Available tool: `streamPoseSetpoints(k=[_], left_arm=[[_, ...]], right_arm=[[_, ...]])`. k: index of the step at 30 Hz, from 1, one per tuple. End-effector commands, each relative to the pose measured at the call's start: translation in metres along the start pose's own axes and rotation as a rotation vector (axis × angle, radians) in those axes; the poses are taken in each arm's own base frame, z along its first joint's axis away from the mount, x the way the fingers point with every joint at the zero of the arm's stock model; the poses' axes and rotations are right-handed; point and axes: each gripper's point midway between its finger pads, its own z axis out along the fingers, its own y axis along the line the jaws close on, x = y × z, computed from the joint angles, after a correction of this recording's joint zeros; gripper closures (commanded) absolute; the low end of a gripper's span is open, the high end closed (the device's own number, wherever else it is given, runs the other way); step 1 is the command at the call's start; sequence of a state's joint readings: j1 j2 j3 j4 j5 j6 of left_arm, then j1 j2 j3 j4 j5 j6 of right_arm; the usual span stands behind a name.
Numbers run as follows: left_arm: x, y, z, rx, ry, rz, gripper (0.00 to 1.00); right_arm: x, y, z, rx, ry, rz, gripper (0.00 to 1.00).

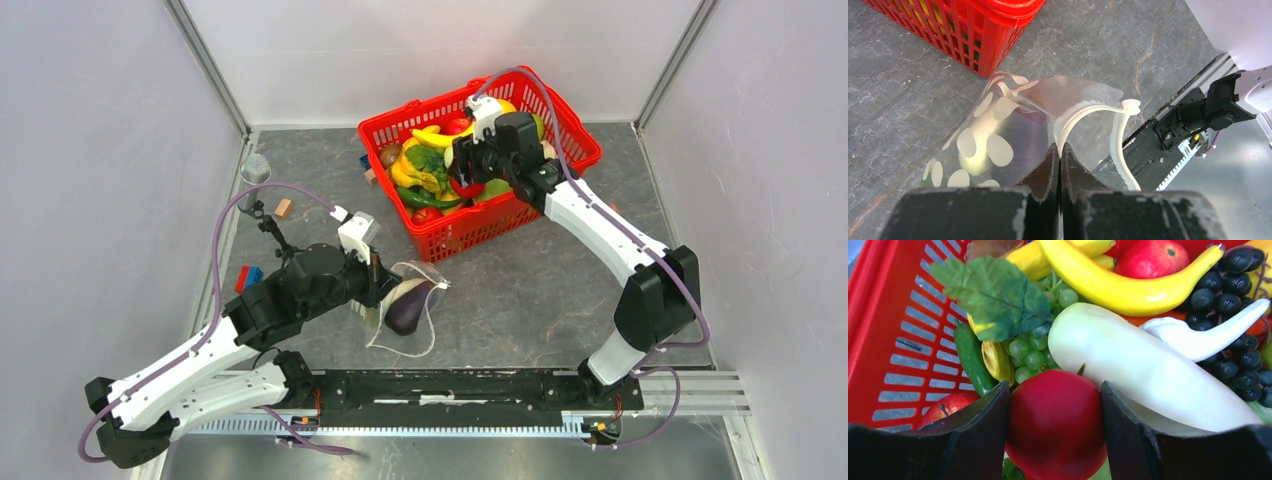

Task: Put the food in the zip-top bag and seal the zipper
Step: Pick up the fake fruit from the bin, then place the fake fruit in the zipper food storage bag.

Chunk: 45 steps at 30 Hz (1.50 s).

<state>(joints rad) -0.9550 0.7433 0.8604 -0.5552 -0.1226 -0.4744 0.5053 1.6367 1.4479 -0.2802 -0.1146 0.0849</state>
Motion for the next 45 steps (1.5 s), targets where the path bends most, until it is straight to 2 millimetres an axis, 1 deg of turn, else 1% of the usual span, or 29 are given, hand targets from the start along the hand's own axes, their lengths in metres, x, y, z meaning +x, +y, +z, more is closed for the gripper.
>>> streamPoseSetpoints(k=[1, 5, 7, 10, 13, 16, 19, 22, 24, 26, 27, 32, 35, 36, 40, 45], left_arm=[[-0.006, -0.003, -0.003, 0.015, -0.026, -0.031, 0.98], [-0.006, -0.004, -0.002, 0.015, -0.021, -0.031, 0.98], [-0.006, -0.005, -0.001, 0.018, -0.019, -0.028, 0.98], [-0.006, -0.005, -0.001, 0.021, -0.019, -0.03, 0.98], [-0.006, -0.007, -0.001, 0.027, -0.015, -0.029, 0.98], [-0.005, -0.007, 0.0, 0.028, -0.012, -0.029, 0.98], [-0.005, -0.009, 0.001, 0.034, -0.005, -0.03, 0.98], [-0.006, -0.01, 0.002, 0.037, -0.004, -0.032, 0.98], [-0.007, -0.011, 0.004, 0.038, -0.005, -0.031, 0.98], [-0.008, -0.012, 0.005, 0.037, -0.006, -0.033, 0.98], [-0.009, -0.012, 0.005, 0.034, -0.007, -0.036, 0.98], [-0.013, -0.011, 0.007, 0.019, -0.015, -0.046, 0.98], [-0.014, -0.008, 0.007, 0.004, -0.02, -0.058, 0.98], [-0.014, -0.008, 0.006, -0.001, -0.023, -0.059, 0.98], [-0.016, -0.004, 0.004, -0.023, -0.034, -0.071, 0.98], [-0.021, -0.001, 0.002, -0.041, -0.052, -0.078, 0.98]], right_arm=[[-0.054, 0.004, -0.018, -0.022, -0.194, 0.02, 0.6], [-0.065, 0.008, -0.026, -0.061, -0.247, 0.045, 0.6], [-0.066, 0.008, -0.029, -0.055, -0.251, 0.044, 0.6], [-0.064, 0.001, -0.03, -0.031, -0.247, 0.045, 0.6], [-0.07, 0.008, -0.038, -0.066, -0.263, 0.04, 0.6], [-0.08, 0.02, -0.055, -0.122, -0.316, 0.033, 0.6], [-0.092, 0.034, -0.078, -0.184, -0.366, 0.019, 0.6], [-0.093, 0.052, -0.101, -0.267, -0.399, 0.006, 0.6], [-0.093, 0.065, -0.12, -0.319, -0.441, -0.005, 0.6], [-0.085, 0.079, -0.133, -0.369, -0.452, -0.013, 0.6], [-0.08, 0.09, -0.139, -0.403, -0.45, -0.023, 0.6], [-0.043, 0.146, -0.153, -0.538, -0.399, -0.066, 0.59], [-0.023, 0.173, -0.162, -0.623, -0.39, -0.058, 0.59], [-0.017, 0.18, -0.166, -0.646, -0.391, -0.058, 0.59], [0.013, 0.211, -0.169, -0.736, -0.341, -0.061, 0.59], [0.031, 0.235, -0.172, -0.788, -0.32, -0.065, 0.58]])
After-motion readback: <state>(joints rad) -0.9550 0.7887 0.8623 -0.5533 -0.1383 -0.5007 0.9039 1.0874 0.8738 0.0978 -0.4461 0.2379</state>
